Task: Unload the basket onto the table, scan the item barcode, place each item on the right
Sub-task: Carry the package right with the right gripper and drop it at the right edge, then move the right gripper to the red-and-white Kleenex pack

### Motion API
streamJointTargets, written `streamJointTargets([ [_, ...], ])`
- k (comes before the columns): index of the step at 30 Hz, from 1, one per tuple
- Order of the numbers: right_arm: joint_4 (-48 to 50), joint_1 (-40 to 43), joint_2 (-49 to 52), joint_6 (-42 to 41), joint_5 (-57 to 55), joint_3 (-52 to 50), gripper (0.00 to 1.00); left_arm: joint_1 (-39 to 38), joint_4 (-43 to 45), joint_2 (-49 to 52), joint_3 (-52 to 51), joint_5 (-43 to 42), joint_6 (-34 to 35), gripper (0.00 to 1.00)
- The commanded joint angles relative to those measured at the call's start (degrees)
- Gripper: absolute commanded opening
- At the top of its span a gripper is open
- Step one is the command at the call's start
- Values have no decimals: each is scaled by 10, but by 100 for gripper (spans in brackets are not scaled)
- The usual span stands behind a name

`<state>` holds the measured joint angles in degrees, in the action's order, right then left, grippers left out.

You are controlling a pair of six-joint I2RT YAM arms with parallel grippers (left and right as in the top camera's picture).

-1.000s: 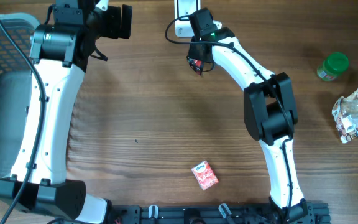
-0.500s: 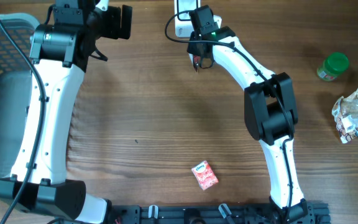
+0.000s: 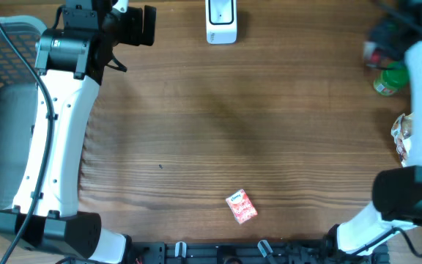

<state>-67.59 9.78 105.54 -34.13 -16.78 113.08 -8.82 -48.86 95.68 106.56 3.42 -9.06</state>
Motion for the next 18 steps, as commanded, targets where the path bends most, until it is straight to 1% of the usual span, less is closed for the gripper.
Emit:
streamJointTargets([
  [1, 43, 80, 27, 16, -32, -60, 5, 3, 11, -2, 4, -51, 11, 100],
  [5, 125, 175, 42, 16, -12, -223, 5, -1, 8, -2, 4, -51, 21, 100],
  [8, 189, 218, 42, 15, -9, -328, 5, -1, 8, -2, 4, -51, 36, 100],
  [9, 198, 226, 42, 14, -2, -343, 5, -1, 8, -2, 4, -51, 36, 100],
  [10, 202, 233, 42, 12, 12, -347, 14, -1, 8, -2, 4, -51, 36, 100],
  [11, 197, 238, 38, 21, 21, -339, 56, -1, 7, -2, 4, -51, 35, 100],
  [12, 183, 242, 31, 36, 23, -324, 86, -1, 6, -2, 4, -51, 35, 100],
  [13, 167, 243, 26, 42, 23, -310, 100, -1, 5, -2, 4, -51, 36, 100],
  [14, 125, 243, 17, 41, 23, -273, 100, -1, 5, -3, 4, -52, 36, 100],
  [16, 12, 238, -11, 40, 23, -164, 100, -3, 6, -16, 4, -51, 35, 100],
  [18, -48, 219, -40, 48, 57, -104, 100, -3, 3, -33, 4, -48, 35, 100],
])
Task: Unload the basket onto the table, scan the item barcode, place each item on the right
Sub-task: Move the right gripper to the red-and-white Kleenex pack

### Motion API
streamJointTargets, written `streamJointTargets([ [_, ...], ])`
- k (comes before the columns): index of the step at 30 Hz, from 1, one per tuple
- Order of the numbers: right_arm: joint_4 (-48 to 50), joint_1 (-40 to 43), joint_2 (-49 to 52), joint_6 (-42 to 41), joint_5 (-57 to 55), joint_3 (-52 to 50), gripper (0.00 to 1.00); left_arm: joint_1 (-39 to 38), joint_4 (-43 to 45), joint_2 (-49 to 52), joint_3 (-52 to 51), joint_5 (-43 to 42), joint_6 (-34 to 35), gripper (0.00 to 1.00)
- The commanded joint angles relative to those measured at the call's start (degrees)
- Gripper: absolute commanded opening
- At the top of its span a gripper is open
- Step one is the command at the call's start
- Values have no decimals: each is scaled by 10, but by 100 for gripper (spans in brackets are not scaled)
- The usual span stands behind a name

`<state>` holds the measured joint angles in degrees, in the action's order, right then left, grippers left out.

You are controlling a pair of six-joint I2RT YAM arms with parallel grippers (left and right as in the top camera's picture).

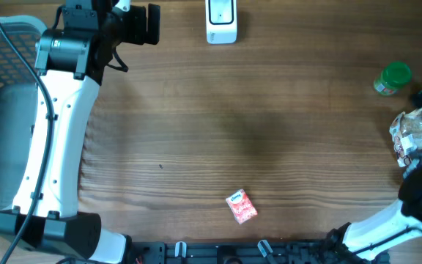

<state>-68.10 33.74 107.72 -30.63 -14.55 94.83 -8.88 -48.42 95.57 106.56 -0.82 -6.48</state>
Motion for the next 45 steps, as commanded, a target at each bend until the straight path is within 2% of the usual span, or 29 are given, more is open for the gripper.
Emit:
streamJointTargets([
  [1, -66, -45, -84, 21, 68, 95, 100, -2, -3, -44, 4, -5, 10, 100],
  [5, -141, -195, -107, 37, 135, 91, 100, -2, -21, -87, 4, 48, 10, 100],
  [7, -156, -304, -106, 19, 155, 66, 100, -2, -38, -115, 4, 69, 10, 100],
  [8, -155, -412, -106, -42, 152, 37, 100, -2, -51, -139, 4, 88, 15, 100],
  [11, -144, -568, -106, -218, 116, -21, 100, -2, -66, -177, 4, 128, 32, 100],
  [14, -85, -690, -106, -363, 170, -120, 100, -2, -81, -193, 4, 129, 44, 100],
  [15, -61, -757, -106, -471, 163, -195, 100, -2, -91, -194, 4, 129, 44, 100],
  [18, -6, -842, -106, -582, 240, -307, 98, -2, -95, -194, 4, 129, 45, 100],
  [21, 25, -883, -106, -597, 276, -349, 96, -2, -97, -194, 4, 129, 59, 100],
  [24, 54, -889, -106, -549, 272, -356, 95, -2, -99, -194, 4, 129, 70, 100],
  [28, 50, -891, -106, -655, 297, -378, 96, -2, -110, -194, 4, 129, 70, 100],
  [32, 87, -891, -106, -755, 342, -406, 90, -2, -103, -194, 4, 129, 72, 100],
  [35, 202, -891, -106, -757, 348, -409, 91, -2, -95, -194, 4, 129, 72, 100],
  [38, 218, -889, -106, -778, 323, -409, 96, -2, -96, -194, 4, 129, 72, 100],
  [43, 180, -888, -106, -754, 314, -409, 100, -2, -97, -194, 4, 129, 72, 100],
  [44, 164, -888, -106, -738, 318, -409, 100, -2, -97, -194, 4, 129, 72, 100],
  [45, 190, -885, -106, -670, 307, -409, 95, -2, -98, -194, 4, 129, 72, 100],
])
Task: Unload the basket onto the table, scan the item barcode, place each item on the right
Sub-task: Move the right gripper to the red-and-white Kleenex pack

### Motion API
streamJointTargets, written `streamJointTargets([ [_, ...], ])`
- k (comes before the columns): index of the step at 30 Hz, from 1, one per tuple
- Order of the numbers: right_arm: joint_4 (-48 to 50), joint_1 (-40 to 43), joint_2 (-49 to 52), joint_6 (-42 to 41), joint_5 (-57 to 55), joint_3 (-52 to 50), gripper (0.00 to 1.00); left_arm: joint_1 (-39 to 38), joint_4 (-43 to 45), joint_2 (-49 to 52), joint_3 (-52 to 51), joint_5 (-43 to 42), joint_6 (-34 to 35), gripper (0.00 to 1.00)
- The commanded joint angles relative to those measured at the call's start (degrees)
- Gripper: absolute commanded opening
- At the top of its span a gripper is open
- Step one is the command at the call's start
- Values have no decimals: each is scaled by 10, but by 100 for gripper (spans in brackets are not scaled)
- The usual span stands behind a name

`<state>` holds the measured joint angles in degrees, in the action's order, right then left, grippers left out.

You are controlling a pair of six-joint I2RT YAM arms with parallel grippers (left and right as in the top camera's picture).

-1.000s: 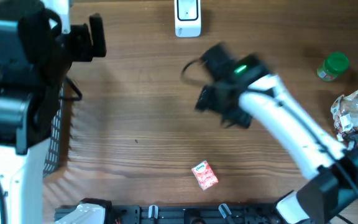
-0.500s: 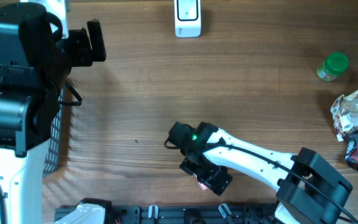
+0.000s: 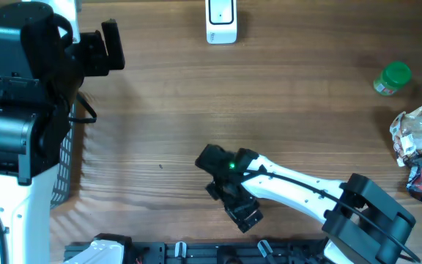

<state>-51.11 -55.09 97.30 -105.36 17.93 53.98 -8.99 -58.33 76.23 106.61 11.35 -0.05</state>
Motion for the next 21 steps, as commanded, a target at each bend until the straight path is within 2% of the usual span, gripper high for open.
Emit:
streamJointTargets([
  [1, 43, 12, -2, 147, -17, 0, 95, -1, -1, 0, 3, 7, 7, 100],
  [4, 79, 39, -2, 297, -10, 0, 95, -1, -7, 0, 3, 7, 8, 100],
  [8, 85, 71, -2, 452, -7, 0, 98, -1, -7, 0, 3, 7, 8, 100],
  [12, 126, 139, -1, 606, -28, 0, 98, -1, -7, 0, 3, 5, 8, 100],
  [15, 165, 163, -1, 713, 42, 10, 100, -1, -7, 0, 3, 5, 8, 100],
  [18, 82, 162, -4, 771, 65, 61, 100, -1, -7, 0, 3, 5, 8, 100],
  [21, -61, 160, -37, 863, 9, 138, 100, -1, -7, 0, 3, 5, 8, 100],
])
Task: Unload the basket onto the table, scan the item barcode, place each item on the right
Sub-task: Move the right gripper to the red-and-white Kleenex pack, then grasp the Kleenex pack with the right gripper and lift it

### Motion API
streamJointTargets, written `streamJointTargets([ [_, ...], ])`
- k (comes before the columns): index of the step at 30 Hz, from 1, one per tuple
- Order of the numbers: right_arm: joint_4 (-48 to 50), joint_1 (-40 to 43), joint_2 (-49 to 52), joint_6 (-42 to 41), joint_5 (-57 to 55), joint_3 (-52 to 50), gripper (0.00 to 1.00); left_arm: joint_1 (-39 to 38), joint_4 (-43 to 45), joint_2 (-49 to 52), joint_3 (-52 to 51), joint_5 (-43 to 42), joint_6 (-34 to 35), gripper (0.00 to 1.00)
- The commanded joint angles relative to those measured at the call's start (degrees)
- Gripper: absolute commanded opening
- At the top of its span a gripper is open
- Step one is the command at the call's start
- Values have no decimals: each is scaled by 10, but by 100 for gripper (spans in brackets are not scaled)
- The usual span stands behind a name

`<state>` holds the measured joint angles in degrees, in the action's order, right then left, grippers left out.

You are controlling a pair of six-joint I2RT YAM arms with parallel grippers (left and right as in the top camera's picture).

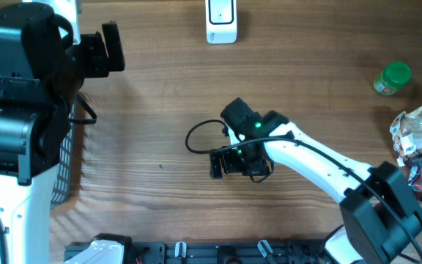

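The white barcode scanner (pixel 220 22) stands at the table's back edge. My right arm reaches in from the front right. Its gripper (pixel 217 163) hangs over the middle of the table, pointing left, a little left of and well in front of the scanner. Its fingers show only as a dark bar from above, so their state cannot be told. No item shows between or under them, and no item lies on the wood around them. My left gripper (pixel 113 48) hovers at the back left, far from the scanner, its jaws unreadable.
A green-lidded jar (pixel 393 78) stands at the far right, with a crumpled clear bag (pixel 420 132) and small wrappers in front of it. A grey mesh basket (pixel 64 158) sits at the left edge under my left arm. A black cable (pixel 195 137) loops beside the right wrist.
My right gripper was low near the front edge, over the spot where the red packet lay. It is now farther back over the table's middle. That spot is bare wood. The left arm is unchanged.
A red packet lay near the front edge while my right arm was at the far right by the jar, then almost out of view. Later the right gripper covered the packet and the left arm stood nearer the camera. Now the right gripper is mid-table and the packet is unseen.
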<state>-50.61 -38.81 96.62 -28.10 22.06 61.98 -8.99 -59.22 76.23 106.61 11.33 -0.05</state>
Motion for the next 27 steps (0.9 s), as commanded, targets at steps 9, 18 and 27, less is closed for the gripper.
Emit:
streamJointTargets([
  [9, -63, 24, -9, 427, -247, 89, 92, -1, -6, 0, 3, 5, 14, 100],
  [18, -32, 103, 14, 566, -180, 88, 79, -1, -20, 0, 3, 5, 21, 100],
  [27, -25, 103, 21, 579, -106, 50, 83, -1, -32, 0, 3, 5, 21, 100],
])
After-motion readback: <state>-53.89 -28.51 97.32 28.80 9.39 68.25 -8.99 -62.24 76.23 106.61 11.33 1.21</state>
